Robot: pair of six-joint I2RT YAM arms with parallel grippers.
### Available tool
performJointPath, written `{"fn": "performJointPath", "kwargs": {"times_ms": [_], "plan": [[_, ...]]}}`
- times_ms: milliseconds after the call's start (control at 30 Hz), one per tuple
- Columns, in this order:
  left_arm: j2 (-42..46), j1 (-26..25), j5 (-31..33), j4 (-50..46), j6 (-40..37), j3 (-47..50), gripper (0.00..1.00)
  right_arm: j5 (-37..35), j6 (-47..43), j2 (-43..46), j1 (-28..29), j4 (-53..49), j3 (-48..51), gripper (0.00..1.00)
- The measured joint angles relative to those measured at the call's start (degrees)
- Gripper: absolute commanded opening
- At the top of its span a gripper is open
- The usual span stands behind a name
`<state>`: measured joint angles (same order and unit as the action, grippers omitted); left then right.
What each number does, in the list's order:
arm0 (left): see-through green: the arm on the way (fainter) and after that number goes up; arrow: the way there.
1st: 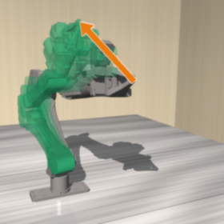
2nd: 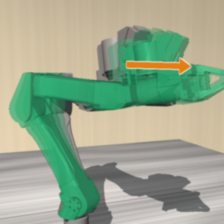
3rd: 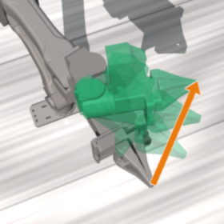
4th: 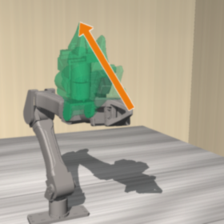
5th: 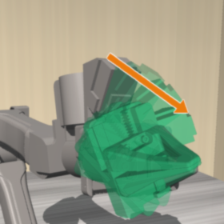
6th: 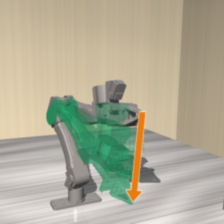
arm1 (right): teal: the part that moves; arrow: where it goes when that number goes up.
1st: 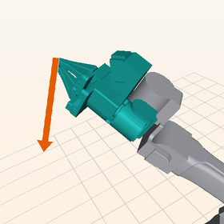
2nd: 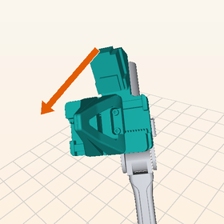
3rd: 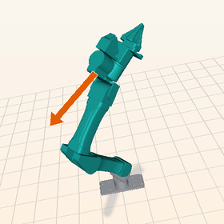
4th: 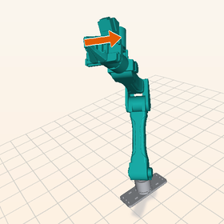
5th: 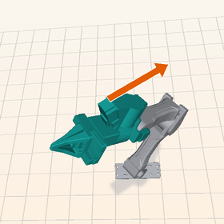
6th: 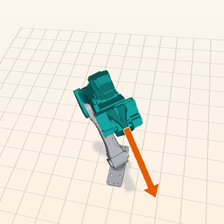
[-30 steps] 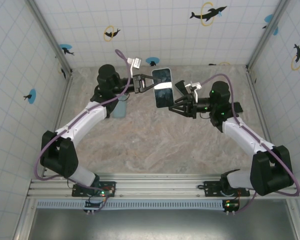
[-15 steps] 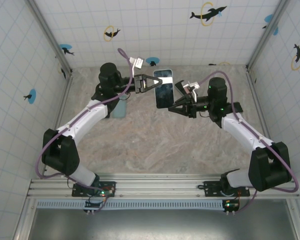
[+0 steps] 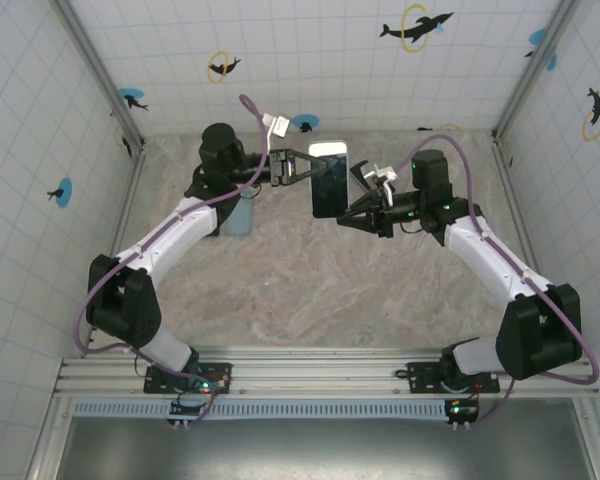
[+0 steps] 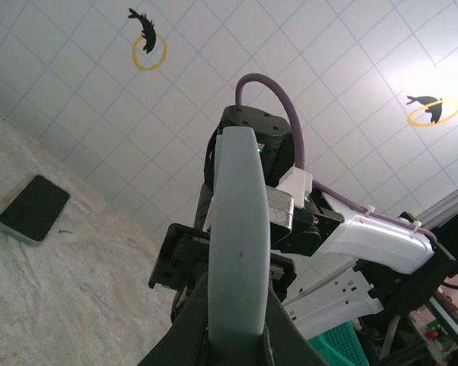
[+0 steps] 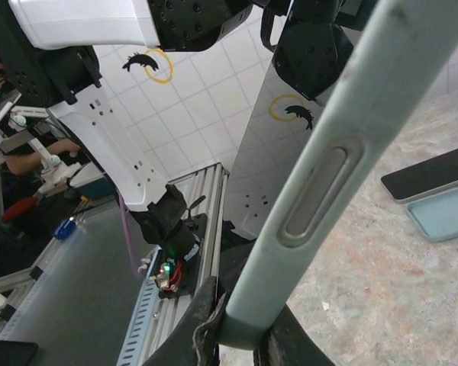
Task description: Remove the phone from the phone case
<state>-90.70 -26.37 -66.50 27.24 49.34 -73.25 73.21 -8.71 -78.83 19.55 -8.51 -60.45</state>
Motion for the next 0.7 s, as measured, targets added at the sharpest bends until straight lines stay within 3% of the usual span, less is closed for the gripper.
{"fn": "performJointPath", "kwargs": {"times_ms": [333,700], "plan": [[-0.7,-0.2,-1.2,0.3,0.3,-1.2,0.0,-4.2,-10.3,0.0,0.7,-10.5,-3.9,0.11],[-1.8,-0.3,-1.3,0.3,4.1,-3.1,0.0,-11.0,-14.9,1.8,1.5,-11.8,-4.4,0.1]]}}
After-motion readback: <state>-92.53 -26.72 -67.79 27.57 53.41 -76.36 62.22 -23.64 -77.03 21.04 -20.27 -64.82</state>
